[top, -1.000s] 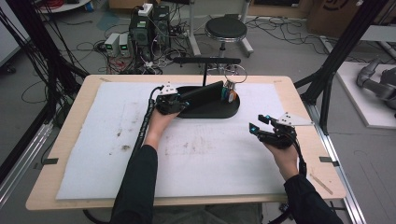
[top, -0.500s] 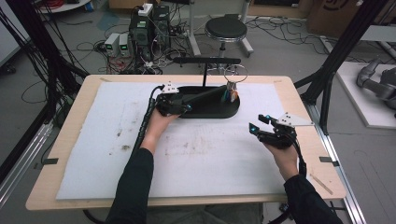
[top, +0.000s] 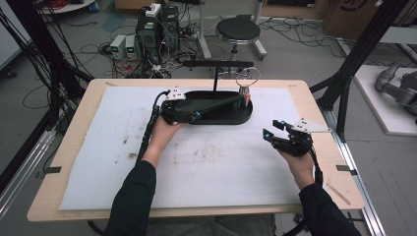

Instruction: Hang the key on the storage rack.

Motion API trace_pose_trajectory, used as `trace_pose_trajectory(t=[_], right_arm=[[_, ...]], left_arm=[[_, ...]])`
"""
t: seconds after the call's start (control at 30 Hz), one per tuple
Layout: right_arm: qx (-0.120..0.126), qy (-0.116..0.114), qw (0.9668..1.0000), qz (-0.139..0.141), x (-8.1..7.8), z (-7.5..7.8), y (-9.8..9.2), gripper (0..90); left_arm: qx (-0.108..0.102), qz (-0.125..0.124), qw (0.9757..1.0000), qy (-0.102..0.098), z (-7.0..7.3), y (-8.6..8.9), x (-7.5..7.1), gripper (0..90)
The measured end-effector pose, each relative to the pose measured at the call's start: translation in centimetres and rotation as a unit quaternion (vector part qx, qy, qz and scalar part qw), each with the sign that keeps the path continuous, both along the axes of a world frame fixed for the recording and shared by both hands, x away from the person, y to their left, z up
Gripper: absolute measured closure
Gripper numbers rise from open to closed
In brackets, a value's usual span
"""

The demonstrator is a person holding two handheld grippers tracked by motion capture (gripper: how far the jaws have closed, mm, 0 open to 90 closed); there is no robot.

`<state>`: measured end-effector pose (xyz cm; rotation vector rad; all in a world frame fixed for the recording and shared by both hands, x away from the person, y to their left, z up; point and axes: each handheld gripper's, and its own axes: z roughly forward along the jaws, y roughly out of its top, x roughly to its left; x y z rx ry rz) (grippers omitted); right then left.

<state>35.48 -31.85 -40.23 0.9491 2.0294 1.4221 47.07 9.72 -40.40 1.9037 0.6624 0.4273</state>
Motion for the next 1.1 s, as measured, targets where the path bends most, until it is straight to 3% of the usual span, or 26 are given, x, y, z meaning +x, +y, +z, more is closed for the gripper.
trace_pose_trajectory(t=[0.1,0.37,0.53,0.67,0.97,1.1], right_arm=[[-0.001,-0.001,1.0,-0.002,0.1,0.0,0.0,41.4],[0.001,-0.001,1.0,-0.004,0.3,0.0,0.0,41.1],[0.005,0.001,0.9999,-0.009,0.3,0.0,-0.3,40.7],[0.019,0.007,0.9997,-0.01,0.4,0.1,-0.5,38.4],[0.024,0.016,0.9995,-0.013,0.5,0.4,-1.0,33.5],[0.026,0.02,0.9992,-0.023,0.4,0.6,-1.4,31.8]], left_arm=[[-0.005,-0.005,1.0,-0.001,0.8,0.3,-0.7,34.8],[-0.028,0.0,0.999,-0.035,2.6,2.1,-3.3,34.8],[-0.028,-0.003,0.9986,-0.045,3.4,3.7,-5.4,34.8],[-0.04,0.001,0.9979,-0.05,4.0,5.0,-7.4,32.0],[-0.049,-0.005,0.997,-0.059,4.1,7.4,-11.0,26.2],[-0.053,0.007,0.9965,-0.064,4.0,8.5,-12.3,25.4]])
